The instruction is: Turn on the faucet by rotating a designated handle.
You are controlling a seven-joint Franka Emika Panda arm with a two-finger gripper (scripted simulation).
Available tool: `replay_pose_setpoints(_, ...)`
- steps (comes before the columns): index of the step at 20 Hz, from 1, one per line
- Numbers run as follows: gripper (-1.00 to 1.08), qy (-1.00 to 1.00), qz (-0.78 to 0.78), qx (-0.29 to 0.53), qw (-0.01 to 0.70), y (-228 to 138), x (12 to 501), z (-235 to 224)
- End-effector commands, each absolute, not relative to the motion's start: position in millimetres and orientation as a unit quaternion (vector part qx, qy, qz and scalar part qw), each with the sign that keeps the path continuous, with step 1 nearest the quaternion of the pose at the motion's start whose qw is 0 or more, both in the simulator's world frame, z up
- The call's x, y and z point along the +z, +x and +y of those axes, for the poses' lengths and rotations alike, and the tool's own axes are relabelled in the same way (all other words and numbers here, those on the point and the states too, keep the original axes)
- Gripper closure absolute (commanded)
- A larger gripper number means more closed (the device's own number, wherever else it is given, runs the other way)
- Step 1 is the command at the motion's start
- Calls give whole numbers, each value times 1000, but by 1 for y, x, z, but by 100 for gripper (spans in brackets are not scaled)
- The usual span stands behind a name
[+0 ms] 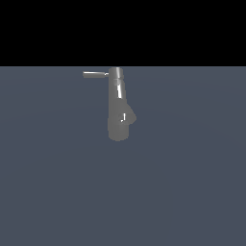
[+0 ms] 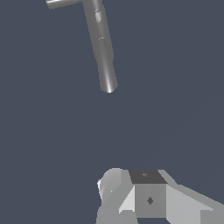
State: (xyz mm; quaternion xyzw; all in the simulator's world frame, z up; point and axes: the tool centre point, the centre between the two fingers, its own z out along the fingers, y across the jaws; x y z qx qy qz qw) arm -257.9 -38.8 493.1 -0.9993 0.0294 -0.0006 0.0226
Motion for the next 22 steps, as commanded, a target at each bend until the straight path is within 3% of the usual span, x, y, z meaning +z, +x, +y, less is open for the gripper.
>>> replay_pose_setpoints(1, 108, -999, 32, 0, 23, -256, 493, -39)
replay_pose_setpoints(12, 108, -996, 83, 6, 35, -223, 496, -35)
replay_pose_setpoints(22, 108, -981, 184, 20, 48, -155, 490, -25)
